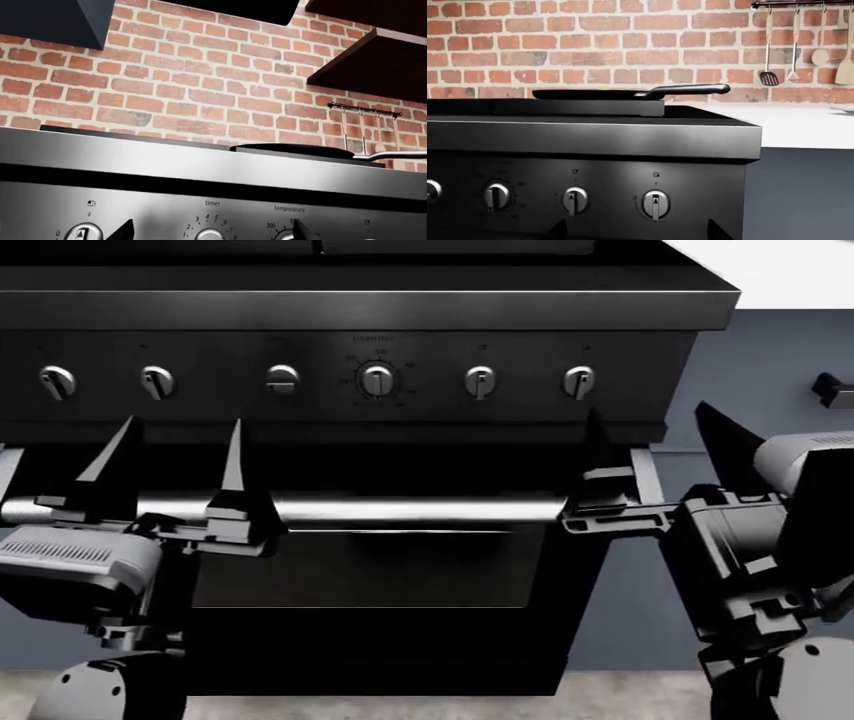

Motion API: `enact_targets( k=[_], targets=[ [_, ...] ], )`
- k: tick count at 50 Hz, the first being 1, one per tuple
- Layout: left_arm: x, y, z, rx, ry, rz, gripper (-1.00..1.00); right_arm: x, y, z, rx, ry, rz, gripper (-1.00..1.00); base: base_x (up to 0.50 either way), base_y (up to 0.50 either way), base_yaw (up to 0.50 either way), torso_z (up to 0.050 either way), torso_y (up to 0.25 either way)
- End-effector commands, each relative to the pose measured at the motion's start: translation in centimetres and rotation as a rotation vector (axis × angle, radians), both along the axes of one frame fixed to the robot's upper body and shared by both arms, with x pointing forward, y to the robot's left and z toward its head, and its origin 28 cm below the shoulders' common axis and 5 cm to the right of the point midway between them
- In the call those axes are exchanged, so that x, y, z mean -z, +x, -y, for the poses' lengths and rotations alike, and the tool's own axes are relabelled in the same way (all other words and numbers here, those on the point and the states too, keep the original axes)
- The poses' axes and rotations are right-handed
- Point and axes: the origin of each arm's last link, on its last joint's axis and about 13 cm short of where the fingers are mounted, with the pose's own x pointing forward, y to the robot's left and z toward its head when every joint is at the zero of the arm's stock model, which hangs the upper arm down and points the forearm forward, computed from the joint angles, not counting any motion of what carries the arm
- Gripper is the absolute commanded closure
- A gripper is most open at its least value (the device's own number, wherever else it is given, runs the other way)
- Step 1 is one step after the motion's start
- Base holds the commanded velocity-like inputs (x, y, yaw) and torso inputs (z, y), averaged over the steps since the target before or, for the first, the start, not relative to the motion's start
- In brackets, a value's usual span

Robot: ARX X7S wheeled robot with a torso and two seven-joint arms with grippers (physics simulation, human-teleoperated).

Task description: Pick the croissant and place it on the pan. Then turn on the stove to warm the croissant.

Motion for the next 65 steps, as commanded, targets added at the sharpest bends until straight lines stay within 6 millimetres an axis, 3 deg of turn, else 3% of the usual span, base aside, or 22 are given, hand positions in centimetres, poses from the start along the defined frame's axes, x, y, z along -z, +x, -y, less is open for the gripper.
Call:
enact_targets(
  k=[1,15,51,65],
  targets=[
    [-0.4,-0.1,-0.1,0.000,-0.006,0.003,-1.00,-0.6,1.2,0.3,0.032,-0.028,-0.023,-1.00,0.00,0.00,0.00,0.000,0.000],
    [-1.5,-0.8,-0.4,-0.010,-0.015,0.059,-1.00,-0.1,2.5,0.5,0.019,-0.028,-0.052,-1.00,0.00,0.00,0.00,0.000,0.000],
    [-0.4,0.3,-0.2,-0.015,-0.003,0.002,-1.00,1.4,8.4,0.5,0.056,-0.048,-0.070,-1.00,0.00,0.00,0.00,0.000,0.000],
    [-0.3,0.5,-0.3,-0.015,-0.011,-0.004,-1.00,1.4,9.5,0.7,0.060,-0.056,-0.082,-1.00,0.00,0.00,0.00,0.000,0.000]
  ],
)
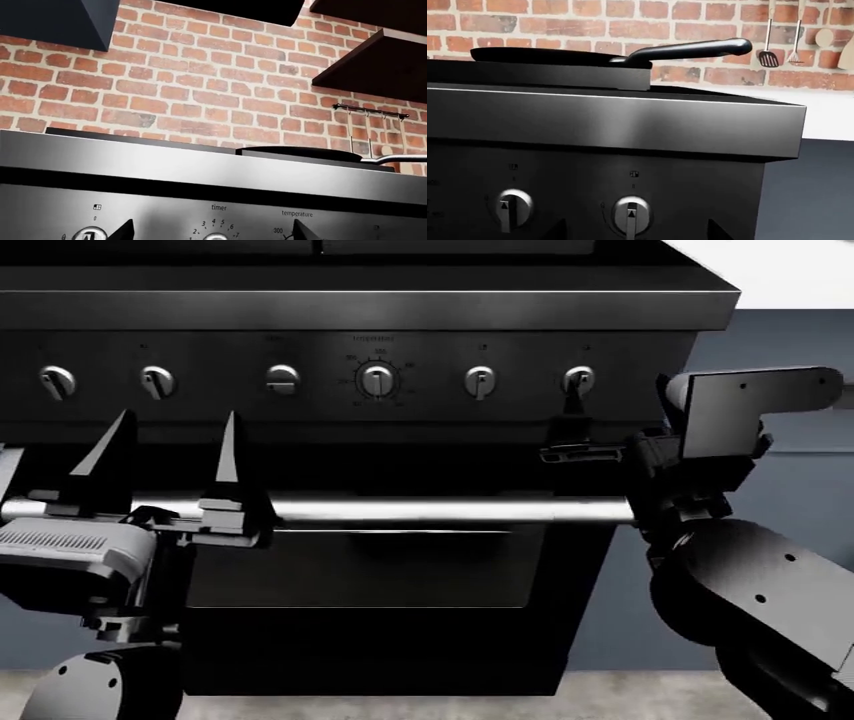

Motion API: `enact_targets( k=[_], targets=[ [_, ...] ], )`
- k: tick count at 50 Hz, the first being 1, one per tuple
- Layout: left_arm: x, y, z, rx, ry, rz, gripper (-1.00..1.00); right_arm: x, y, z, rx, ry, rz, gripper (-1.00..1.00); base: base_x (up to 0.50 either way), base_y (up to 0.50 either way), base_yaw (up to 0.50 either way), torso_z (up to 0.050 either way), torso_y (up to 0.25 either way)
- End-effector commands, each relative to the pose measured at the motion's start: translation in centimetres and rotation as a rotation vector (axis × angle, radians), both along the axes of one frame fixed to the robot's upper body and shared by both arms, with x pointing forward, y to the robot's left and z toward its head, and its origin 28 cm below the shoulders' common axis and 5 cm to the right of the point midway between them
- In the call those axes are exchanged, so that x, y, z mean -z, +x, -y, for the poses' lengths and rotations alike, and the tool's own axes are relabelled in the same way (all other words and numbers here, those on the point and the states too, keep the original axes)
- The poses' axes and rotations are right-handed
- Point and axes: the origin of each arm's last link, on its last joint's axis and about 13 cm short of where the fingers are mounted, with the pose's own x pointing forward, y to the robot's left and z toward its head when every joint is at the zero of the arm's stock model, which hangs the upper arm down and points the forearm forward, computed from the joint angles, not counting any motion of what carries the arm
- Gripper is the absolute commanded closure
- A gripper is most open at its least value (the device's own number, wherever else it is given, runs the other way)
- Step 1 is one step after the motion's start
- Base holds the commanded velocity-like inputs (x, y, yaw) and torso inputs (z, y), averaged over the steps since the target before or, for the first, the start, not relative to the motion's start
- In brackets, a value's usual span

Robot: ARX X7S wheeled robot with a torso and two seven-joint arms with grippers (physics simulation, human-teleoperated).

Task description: Pick the croissant and place it on the pan. Then turn on the stove to warm the croissant.

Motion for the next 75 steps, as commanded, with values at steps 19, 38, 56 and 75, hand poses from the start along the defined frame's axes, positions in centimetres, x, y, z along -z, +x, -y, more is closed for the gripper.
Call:
enact_targets(
  k=[19,38,56,75],
  targets=[
    [0.2,0.4,0.0,-0.004,-0.003,-0.006,-1.00,0.5,2.8,0.8,0.002,-0.022,-0.058,-1.00,0.00,0.00,0.00,0.000,0.000],
    [0.4,0.6,-0.1,-0.011,0.004,-0.005,-1.00,1.0,4.0,1.0,-0.011,-0.039,-0.091,-1.00,0.00,0.00,0.00,0.000,0.000],
    [0.4,0.6,-0.1,-0.009,-0.001,-0.008,-1.00,1.2,4.6,0.6,-0.043,-0.057,-0.103,-1.00,0.00,0.00,0.00,0.000,0.000],
    [0.4,0.9,-0.3,-0.013,-0.007,-0.012,-1.00,1.3,5.4,0.5,-0.051,-0.072,-0.115,-1.00,0.00,0.00,0.00,0.000,0.000]
  ],
)
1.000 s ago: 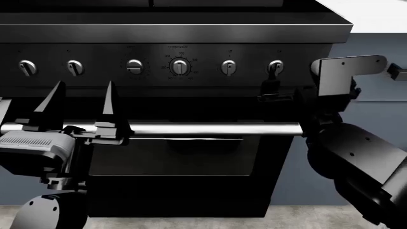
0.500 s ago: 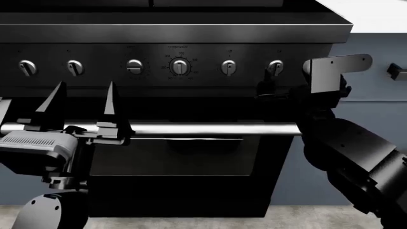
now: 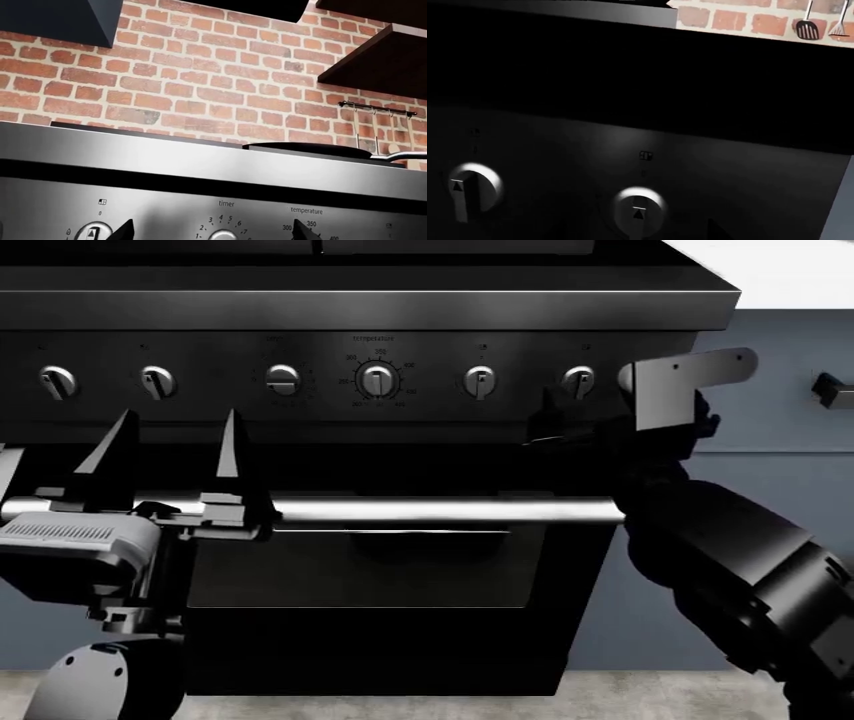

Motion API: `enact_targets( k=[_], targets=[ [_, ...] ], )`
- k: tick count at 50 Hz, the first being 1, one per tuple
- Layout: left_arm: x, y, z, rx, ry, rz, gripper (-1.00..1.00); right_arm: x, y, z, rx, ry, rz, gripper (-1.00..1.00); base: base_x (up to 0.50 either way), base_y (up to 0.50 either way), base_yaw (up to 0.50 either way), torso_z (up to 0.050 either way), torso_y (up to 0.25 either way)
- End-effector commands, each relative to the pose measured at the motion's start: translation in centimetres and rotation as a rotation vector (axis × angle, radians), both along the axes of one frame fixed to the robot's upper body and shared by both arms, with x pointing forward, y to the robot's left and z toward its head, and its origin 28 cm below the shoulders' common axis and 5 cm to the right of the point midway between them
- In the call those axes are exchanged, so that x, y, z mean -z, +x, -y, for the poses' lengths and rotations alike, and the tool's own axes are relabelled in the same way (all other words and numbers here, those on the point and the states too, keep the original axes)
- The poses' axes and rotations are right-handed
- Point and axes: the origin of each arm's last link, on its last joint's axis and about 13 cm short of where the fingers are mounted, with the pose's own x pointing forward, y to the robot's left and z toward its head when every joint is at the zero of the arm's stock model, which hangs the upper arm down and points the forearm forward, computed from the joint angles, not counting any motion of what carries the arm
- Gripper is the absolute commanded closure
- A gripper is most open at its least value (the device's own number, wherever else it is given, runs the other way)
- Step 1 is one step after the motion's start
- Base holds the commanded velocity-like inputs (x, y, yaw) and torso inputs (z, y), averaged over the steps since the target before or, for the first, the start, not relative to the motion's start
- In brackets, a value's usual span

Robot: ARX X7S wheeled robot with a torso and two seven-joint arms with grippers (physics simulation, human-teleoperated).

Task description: Pick the croissant and place it on the pan. Then turn on the stove to warm the croissant.

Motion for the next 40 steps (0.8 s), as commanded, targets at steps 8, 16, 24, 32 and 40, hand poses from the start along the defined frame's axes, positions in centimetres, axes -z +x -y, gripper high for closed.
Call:
enact_targets(
  k=[8,16,24,32,40],
  targets=[
    [0.0,0.1,0.0,-0.002,-0.002,-0.003,-1.00,0.2,0.5,-0.1,-0.006,-0.003,-0.010,-1.00,0.00,0.00,0.00,0.000,0.000],
    [0.0,0.1,0.0,-0.002,0.000,-0.002,-1.00,0.4,0.6,0.0,-0.005,-0.002,-0.014,-1.00,0.00,0.00,0.00,0.000,0.000],
    [0.1,0.2,0.0,-0.003,0.000,-0.006,-1.00,0.6,0.9,0.1,-0.006,0.001,-0.021,-1.00,0.00,0.00,0.00,0.000,0.000],
    [0.2,0.3,0.0,-0.004,0.000,-0.010,-1.00,0.8,1.3,0.2,-0.004,0.004,-0.028,-1.00,0.00,0.00,0.00,0.000,0.000],
    [0.2,0.3,0.0,-0.004,-0.001,-0.013,-1.00,0.8,1.6,0.3,-0.007,0.005,-0.031,-1.00,0.00,0.00,0.00,0.000,0.000]
  ],
)
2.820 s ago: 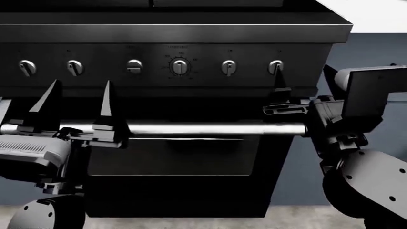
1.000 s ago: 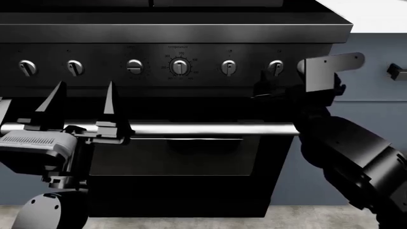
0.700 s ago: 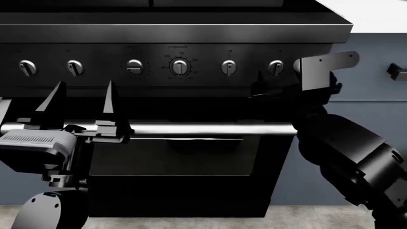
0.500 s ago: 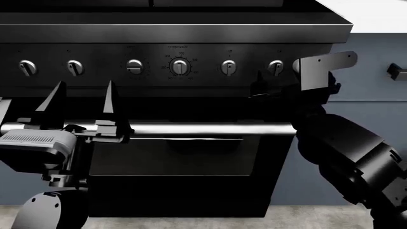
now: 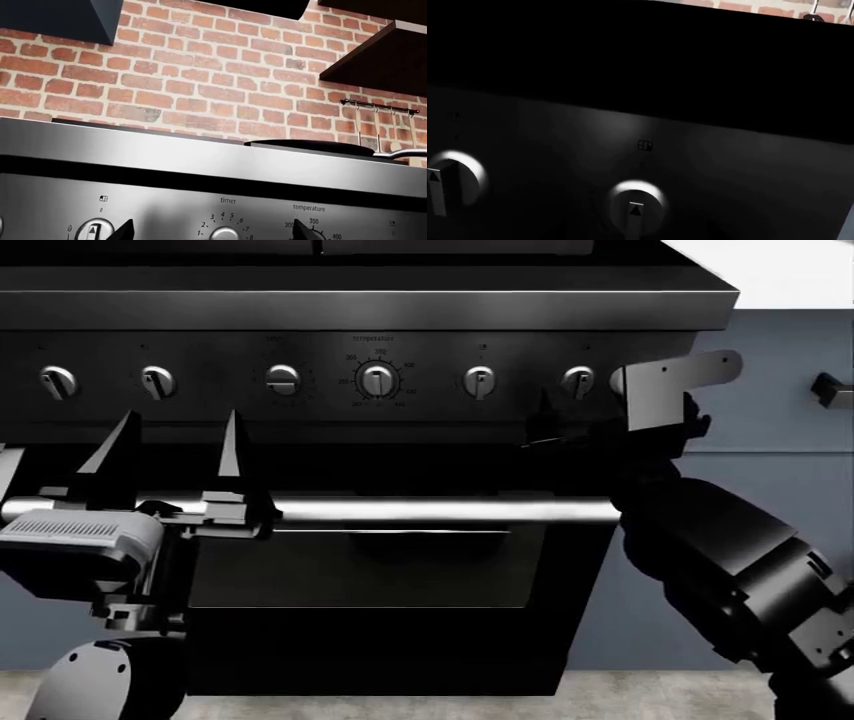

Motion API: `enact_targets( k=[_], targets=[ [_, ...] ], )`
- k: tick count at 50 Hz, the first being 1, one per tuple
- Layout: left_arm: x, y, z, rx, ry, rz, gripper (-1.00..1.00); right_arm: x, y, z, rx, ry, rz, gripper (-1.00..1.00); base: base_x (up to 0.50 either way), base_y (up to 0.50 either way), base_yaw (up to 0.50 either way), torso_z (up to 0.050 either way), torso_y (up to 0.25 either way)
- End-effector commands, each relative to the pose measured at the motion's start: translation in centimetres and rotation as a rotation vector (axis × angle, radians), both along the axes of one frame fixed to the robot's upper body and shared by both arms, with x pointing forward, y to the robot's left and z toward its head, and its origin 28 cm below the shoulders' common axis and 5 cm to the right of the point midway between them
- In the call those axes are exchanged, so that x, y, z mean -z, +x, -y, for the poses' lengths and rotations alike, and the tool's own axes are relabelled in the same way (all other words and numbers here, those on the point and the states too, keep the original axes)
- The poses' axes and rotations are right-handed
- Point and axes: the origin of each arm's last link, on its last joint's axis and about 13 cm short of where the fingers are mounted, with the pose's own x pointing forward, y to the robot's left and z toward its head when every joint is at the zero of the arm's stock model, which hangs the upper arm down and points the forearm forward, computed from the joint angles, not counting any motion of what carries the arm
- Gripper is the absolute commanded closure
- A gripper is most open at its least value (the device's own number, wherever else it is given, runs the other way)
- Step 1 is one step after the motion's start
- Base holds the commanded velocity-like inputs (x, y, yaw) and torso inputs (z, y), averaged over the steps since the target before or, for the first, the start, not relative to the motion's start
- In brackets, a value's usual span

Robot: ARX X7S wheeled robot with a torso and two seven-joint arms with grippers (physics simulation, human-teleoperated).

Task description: Pick the croissant and place it on the pan. Then turn on the stove to warm the croissant.

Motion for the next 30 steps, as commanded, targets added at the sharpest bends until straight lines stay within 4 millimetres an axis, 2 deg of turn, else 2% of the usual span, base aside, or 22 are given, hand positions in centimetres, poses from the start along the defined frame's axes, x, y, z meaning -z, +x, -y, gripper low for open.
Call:
enact_targets(
  k=[1,10,11,30],
  targets=[
    [0.05,0.07,0.00,-0.001,0.000,-0.004,-1.00,0.08,0.43,-0.02,-0.003,0.022,-0.013,-1.00,0.00,0.00,0.00,0.000,-0.015],
    [0.05,0.06,-0.02,0.000,0.000,-0.004,-1.00,0.08,0.49,-0.11,-0.011,0.017,-0.017,-1.00,0.00,0.00,0.00,0.000,-0.005],
    [0.05,0.07,-0.02,0.000,-0.001,-0.004,-1.00,0.07,0.49,-0.12,-0.012,0.017,-0.017,1.00,0.00,0.00,0.00,0.000,0.000],
    [0.15,0.17,-0.02,0.000,0.000,-0.008,-1.00,-0.11,0.61,-0.29,-0.024,0.000,-0.016,1.00,0.01,0.00,0.00,0.000,-0.003]
  ],
)
